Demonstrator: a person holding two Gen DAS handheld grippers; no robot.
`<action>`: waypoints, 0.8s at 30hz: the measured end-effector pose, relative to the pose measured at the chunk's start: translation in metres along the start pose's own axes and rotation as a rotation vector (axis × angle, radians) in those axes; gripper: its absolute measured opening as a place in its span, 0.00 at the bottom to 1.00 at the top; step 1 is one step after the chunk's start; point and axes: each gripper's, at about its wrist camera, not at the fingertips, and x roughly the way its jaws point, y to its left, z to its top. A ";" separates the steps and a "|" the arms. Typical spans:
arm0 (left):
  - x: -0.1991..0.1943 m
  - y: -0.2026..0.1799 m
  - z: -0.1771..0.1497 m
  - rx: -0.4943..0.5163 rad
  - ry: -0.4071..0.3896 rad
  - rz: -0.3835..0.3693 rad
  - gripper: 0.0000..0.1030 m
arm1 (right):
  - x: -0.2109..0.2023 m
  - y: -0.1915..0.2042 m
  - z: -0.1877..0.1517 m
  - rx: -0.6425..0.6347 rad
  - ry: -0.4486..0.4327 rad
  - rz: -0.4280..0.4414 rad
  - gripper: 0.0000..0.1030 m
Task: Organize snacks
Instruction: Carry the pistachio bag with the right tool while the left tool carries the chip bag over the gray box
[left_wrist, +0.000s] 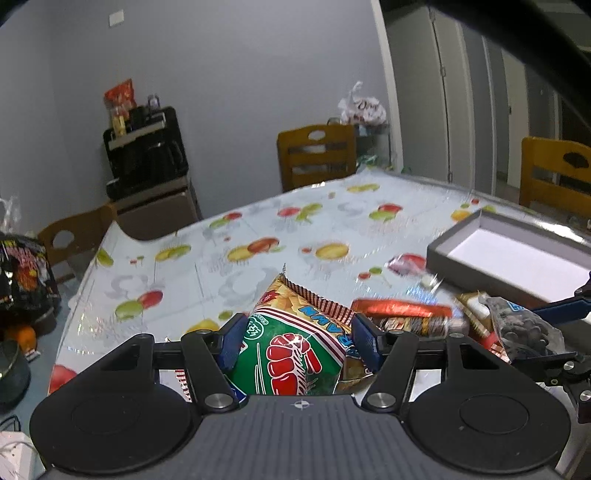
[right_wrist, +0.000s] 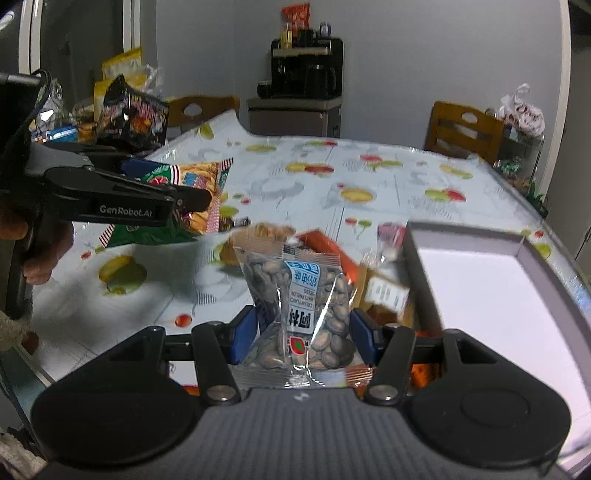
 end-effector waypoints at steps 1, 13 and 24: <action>-0.002 -0.002 0.003 0.000 -0.006 -0.006 0.59 | -0.005 -0.001 0.002 -0.002 -0.014 -0.004 0.54; -0.007 -0.045 0.038 0.058 -0.071 -0.084 0.58 | -0.052 -0.047 0.008 0.073 -0.109 -0.108 0.54; 0.016 -0.098 0.068 0.121 -0.082 -0.151 0.57 | -0.072 -0.111 -0.008 0.146 -0.133 -0.234 0.54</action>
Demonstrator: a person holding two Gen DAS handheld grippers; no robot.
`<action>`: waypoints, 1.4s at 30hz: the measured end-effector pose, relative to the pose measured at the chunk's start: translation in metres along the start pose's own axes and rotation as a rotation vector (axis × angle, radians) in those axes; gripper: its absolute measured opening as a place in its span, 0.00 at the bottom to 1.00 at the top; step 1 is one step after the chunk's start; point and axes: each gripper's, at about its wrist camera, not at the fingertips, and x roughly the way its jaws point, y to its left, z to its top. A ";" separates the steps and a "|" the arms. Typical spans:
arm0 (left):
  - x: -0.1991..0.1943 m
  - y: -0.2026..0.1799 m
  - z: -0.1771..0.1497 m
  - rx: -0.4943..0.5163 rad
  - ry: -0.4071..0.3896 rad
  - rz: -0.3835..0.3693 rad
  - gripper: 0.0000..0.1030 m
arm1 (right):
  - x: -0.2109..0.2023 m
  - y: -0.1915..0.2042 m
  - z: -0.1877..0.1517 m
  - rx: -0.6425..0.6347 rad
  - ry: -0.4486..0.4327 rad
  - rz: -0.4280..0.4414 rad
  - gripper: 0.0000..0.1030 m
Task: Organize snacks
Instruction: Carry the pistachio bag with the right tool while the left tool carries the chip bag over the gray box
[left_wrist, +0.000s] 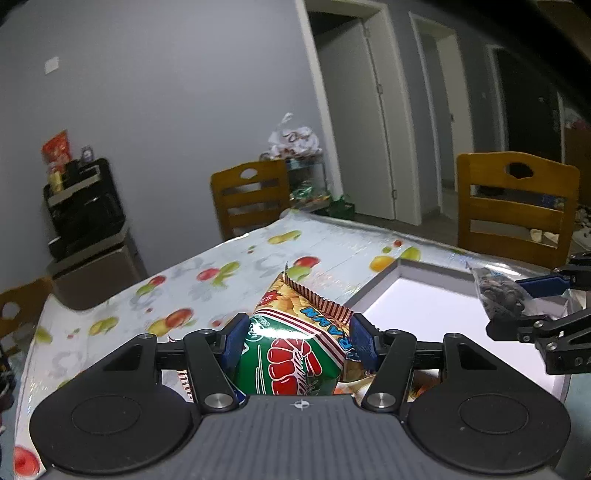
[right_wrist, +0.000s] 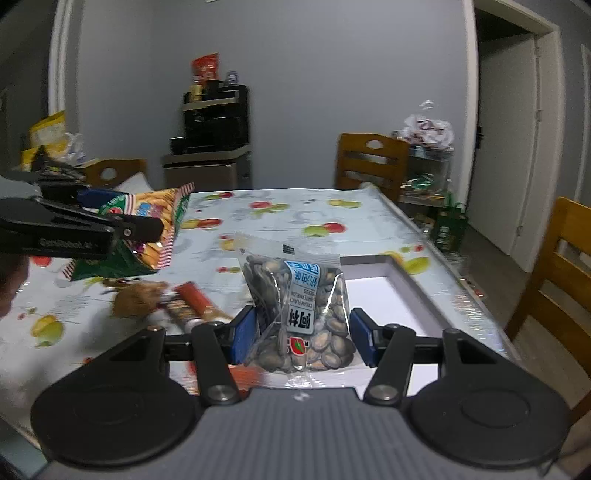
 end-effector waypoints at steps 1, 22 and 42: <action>0.003 -0.004 0.003 0.002 -0.002 -0.009 0.57 | 0.001 -0.007 0.000 0.004 0.000 -0.013 0.54; 0.155 -0.095 0.062 -0.007 0.124 -0.114 0.46 | 0.065 -0.086 -0.029 0.007 0.134 -0.169 0.54; 0.204 -0.127 0.058 -0.004 0.195 -0.155 0.47 | 0.107 -0.091 -0.032 -0.095 0.231 -0.155 0.54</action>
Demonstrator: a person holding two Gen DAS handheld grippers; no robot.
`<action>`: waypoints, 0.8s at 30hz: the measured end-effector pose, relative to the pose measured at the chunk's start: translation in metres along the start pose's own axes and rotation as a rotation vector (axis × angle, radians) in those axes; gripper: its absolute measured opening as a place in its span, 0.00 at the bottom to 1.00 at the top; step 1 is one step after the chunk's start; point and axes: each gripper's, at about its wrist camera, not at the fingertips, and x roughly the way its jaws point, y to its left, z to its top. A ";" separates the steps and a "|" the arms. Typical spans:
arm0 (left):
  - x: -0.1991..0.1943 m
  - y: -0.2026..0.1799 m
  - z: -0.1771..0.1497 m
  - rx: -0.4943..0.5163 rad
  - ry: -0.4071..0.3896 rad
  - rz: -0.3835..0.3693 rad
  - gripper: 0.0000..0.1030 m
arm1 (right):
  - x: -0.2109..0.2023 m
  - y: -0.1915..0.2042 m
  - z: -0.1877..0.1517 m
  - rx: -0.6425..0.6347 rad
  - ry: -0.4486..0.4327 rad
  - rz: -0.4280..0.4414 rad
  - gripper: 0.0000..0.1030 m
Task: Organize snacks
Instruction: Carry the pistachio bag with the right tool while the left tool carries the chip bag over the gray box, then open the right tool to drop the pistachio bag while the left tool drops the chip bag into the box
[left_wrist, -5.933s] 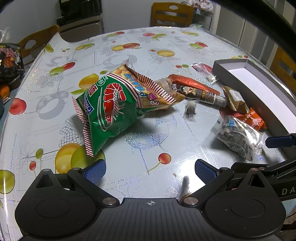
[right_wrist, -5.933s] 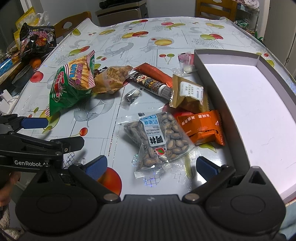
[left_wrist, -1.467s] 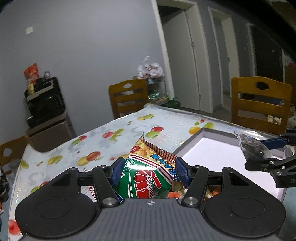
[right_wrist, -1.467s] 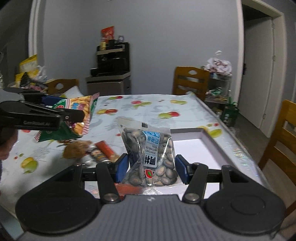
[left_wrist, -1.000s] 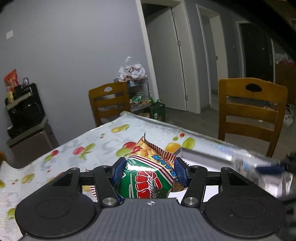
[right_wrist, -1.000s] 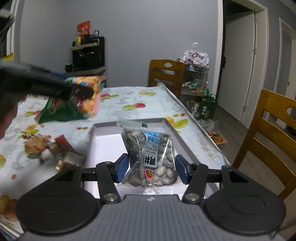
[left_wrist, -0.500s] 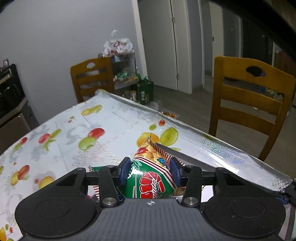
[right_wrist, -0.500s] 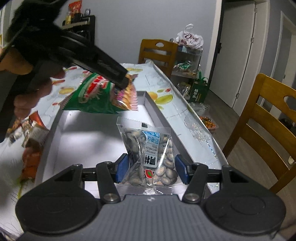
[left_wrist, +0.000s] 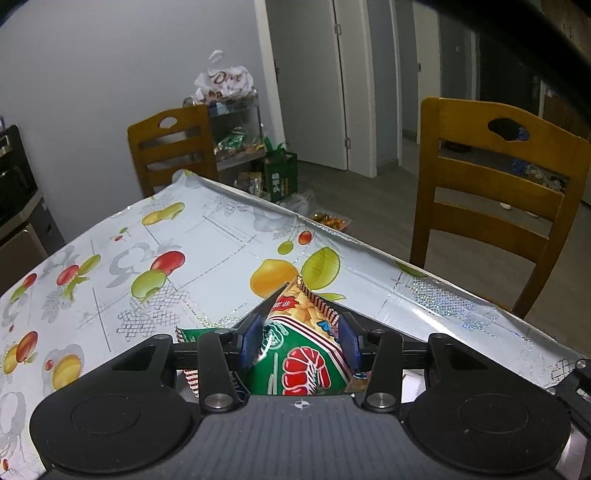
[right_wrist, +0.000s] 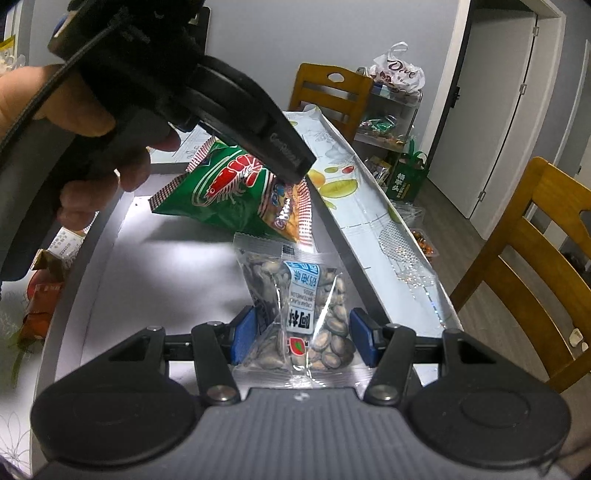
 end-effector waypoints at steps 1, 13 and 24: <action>0.000 0.000 0.000 0.000 0.000 -0.001 0.49 | 0.001 0.000 0.001 0.000 0.001 0.000 0.54; -0.019 0.006 -0.005 -0.015 -0.047 0.025 0.71 | 0.003 0.005 0.004 -0.001 -0.007 -0.018 0.54; -0.035 0.006 -0.007 -0.004 -0.077 0.041 0.84 | 0.006 0.005 0.009 0.033 -0.028 -0.025 0.56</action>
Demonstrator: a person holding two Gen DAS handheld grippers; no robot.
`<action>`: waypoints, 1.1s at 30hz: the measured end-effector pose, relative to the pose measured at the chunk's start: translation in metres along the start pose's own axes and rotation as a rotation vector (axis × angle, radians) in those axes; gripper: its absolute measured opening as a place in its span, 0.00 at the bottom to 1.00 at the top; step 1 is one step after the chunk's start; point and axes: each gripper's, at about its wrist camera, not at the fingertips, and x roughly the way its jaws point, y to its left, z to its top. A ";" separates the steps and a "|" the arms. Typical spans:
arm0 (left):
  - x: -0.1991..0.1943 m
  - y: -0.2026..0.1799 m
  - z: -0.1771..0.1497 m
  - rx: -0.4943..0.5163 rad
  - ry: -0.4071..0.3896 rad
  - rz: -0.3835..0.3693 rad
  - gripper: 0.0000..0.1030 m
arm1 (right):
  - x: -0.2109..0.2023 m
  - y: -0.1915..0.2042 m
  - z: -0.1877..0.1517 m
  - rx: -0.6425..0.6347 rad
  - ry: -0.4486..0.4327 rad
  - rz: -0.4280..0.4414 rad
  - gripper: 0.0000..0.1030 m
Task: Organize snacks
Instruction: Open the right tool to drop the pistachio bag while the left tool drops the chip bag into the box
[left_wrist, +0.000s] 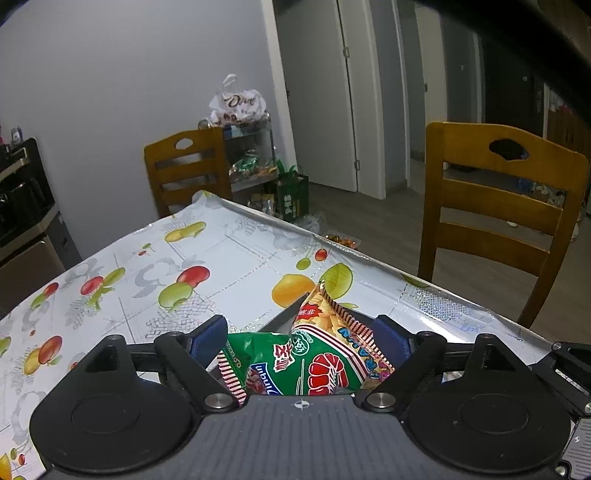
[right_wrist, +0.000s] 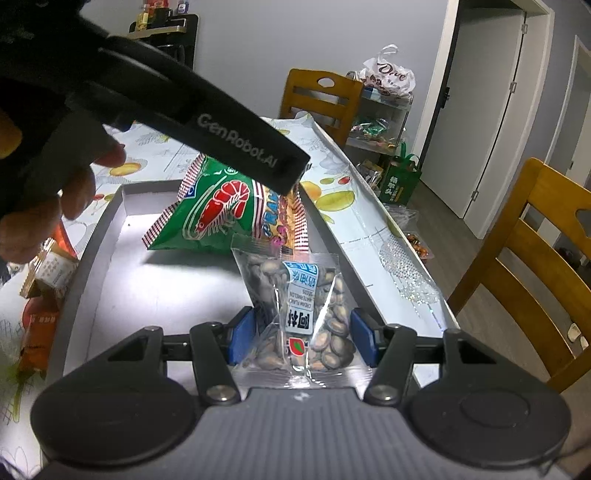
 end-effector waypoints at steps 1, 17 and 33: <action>-0.001 0.001 0.000 -0.002 -0.001 0.000 0.84 | 0.000 0.000 0.000 -0.001 -0.002 -0.003 0.57; -0.029 0.006 -0.013 -0.022 -0.013 -0.013 0.91 | -0.029 0.000 0.000 0.033 -0.040 -0.003 0.80; -0.081 0.025 -0.055 -0.099 -0.021 -0.019 0.95 | -0.067 -0.011 -0.005 0.191 -0.052 0.025 0.84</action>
